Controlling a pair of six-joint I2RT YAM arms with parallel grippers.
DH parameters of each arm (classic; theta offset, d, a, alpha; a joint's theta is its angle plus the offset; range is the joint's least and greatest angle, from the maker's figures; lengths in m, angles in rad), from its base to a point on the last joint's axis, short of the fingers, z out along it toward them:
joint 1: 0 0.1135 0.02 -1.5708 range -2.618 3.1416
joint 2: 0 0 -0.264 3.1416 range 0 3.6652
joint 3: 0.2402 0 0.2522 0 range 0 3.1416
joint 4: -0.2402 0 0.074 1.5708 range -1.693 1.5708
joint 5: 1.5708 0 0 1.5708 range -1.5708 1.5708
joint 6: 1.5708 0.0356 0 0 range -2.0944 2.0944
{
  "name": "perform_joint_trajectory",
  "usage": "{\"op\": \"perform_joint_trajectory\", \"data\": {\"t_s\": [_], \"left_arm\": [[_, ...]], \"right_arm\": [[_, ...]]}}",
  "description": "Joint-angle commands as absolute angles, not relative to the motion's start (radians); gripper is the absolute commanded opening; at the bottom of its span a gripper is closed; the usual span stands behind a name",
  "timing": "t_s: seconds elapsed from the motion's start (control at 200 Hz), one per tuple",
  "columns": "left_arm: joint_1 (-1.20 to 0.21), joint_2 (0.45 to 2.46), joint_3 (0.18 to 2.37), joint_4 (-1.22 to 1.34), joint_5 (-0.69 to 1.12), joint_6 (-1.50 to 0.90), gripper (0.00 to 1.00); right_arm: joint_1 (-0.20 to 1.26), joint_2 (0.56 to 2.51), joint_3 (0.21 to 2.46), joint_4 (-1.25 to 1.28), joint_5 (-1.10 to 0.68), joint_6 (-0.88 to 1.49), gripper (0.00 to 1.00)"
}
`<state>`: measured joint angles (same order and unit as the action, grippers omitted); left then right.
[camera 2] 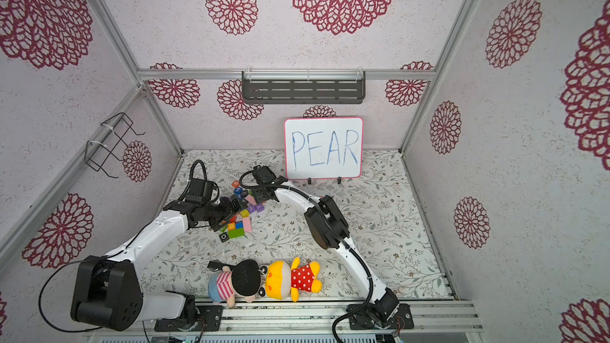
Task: Spell the uppercase word “pear” with letter blocks
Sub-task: Pick up the letter block from the center of the board.
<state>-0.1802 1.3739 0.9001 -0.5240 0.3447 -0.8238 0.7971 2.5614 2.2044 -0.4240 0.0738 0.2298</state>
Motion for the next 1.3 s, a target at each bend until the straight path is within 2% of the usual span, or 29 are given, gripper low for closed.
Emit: {"op": "perform_joint_trajectory", "data": {"t_s": [0.0, 0.615, 1.146, 1.296], "left_arm": [[-0.173, 1.350, 0.892, -0.497, 0.349, -0.828, 0.98], [-0.173, 1.332, 0.882, -0.492, 0.344, -0.832, 0.98], [-0.172, 1.371, 0.900, -0.473, 0.354, -0.834, 0.98], [-0.172, 1.381, 0.904, -0.469, 0.357, -0.833, 0.98]], "right_arm": [[0.811, 2.536, 2.174, -0.520, 0.082, 0.210, 0.68], [0.825, 2.532, 2.185, -0.568, 0.111, 0.166, 0.76], [0.776, 2.559, 2.193, -0.562, 0.134, 0.149, 0.70], [0.762, 2.580, 2.226, -0.572, 0.130, 0.166, 0.64]]}}
